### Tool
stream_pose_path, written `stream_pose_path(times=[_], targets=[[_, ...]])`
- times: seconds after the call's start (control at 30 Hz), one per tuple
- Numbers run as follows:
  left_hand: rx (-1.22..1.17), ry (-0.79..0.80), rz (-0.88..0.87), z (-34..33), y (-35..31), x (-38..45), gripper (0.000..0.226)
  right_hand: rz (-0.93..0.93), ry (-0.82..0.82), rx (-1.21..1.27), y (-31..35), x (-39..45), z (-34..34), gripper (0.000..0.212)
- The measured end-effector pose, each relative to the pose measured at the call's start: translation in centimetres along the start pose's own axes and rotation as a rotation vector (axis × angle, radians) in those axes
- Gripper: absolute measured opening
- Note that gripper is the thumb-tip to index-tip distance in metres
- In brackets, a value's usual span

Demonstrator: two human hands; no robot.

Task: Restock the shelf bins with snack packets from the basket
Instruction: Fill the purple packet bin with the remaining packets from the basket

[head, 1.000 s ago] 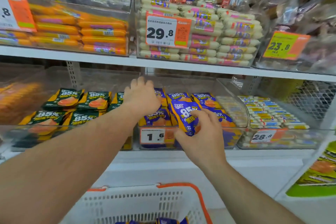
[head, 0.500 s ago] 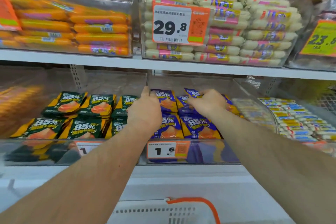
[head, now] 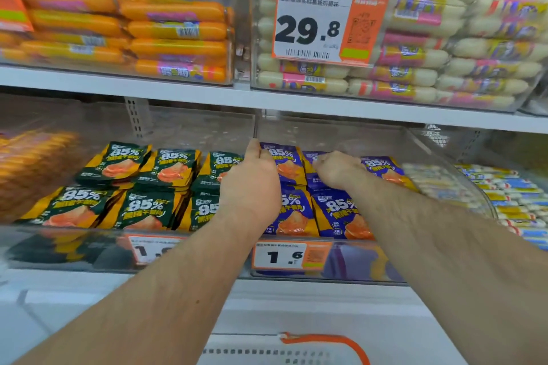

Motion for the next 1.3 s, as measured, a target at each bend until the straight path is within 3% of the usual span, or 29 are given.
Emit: stream_pose_path(times=[0.3,0.53,0.63,0.77,0.87,0.93,1.0,1.07,1.17,1.3], targets=[[-0.003,-0.005,0.008,0.2,-0.2,-0.1,0.075,0.036,0.027,-0.061,-0.4,0.7,-0.1,0.046],[-0.048,0.0,0.027,-0.1,-0.1,0.0,0.072,-0.075,0.063,-0.015,-0.2,-0.8,0.9,0.046],[-0.115,0.03,0.061,0.2,-0.2,-0.2,0.067,-0.069,-0.201,0.079,0.0,-3.8,2.3,0.031],[-0.123,-0.002,0.019,1.3,-0.5,-1.0,0.065,0.113,-0.702,0.333,1.5,-10.1,2.7,0.034],[-0.177,-0.209,-0.153,2.6,-0.5,-3.9,0.063,0.337,-1.008,0.573,2.8,-16.2,2.2,0.03],[-0.352,-0.424,-0.346,3.1,0.2,-7.0,0.051,0.396,-1.07,0.799,3.6,-20.1,0.3,0.024],[-0.492,-0.559,-0.494,2.0,1.6,-11.0,0.039,0.327,-0.973,1.012,4.4,-23.3,-3.2,0.024],[-0.558,-0.503,-0.483,-1.0,3.1,-15.1,0.034,0.159,-0.775,1.039,4.4,-25.1,-7.8,0.024],[-0.669,-0.255,-0.236,-6.6,5.3,-20.7,0.031,-0.123,-0.262,0.766,2.4,-26.0,-16.2,0.034],[-0.674,0.149,0.093,-11.6,7.4,-25.7,0.035,-0.051,0.418,0.247,-1.0,-29.1,-26.7,0.037]])
Point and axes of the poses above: each hand's wrist, its own x-axis towards the middle knuckle, its own z-axis out of the back of the hand, y = z × x, the point moved 1 cm from there along x, towards the middle knuckle, and after that the axes turned 3 degrees about -x, right-handed, at the moved point
